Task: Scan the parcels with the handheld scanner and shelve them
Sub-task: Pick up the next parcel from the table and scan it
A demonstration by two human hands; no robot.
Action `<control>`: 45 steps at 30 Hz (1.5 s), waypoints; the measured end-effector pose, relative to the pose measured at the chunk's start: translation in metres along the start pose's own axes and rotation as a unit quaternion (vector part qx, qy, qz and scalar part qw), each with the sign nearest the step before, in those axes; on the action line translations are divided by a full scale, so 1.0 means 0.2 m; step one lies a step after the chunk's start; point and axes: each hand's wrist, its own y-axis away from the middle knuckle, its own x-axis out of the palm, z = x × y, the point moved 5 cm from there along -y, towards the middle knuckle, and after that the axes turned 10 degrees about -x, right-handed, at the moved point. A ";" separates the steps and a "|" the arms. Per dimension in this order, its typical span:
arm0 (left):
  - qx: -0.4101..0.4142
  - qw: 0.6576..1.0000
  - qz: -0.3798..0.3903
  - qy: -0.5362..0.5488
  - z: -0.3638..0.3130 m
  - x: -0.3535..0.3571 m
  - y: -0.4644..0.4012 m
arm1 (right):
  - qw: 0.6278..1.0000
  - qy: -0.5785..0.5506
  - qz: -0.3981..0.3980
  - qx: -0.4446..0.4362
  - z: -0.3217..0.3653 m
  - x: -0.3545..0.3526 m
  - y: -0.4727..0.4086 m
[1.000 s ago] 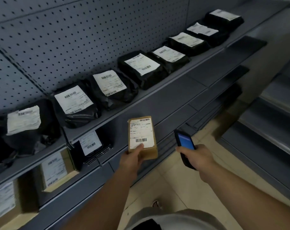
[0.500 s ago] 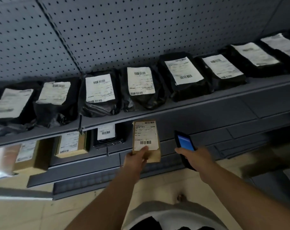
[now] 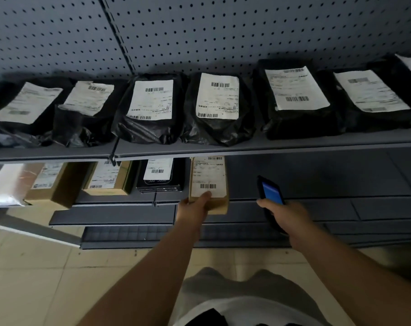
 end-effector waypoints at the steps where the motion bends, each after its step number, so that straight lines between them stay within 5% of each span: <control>1: 0.007 1.000 -0.004 0.002 -0.03 0.01 -0.03 | 1.000 0.003 0.000 -0.011 0.00 0.02 -0.02; 30: 0.050 0.988 -0.120 -0.083 -0.26 0.19 -0.39 | 0.998 -0.035 0.018 -0.051 -0.04 0.15 -0.41; 45: 0.014 0.975 -0.163 -0.149 -0.21 -0.02 0.08 | 0.999 0.006 0.047 -0.008 0.13 0.06 -0.07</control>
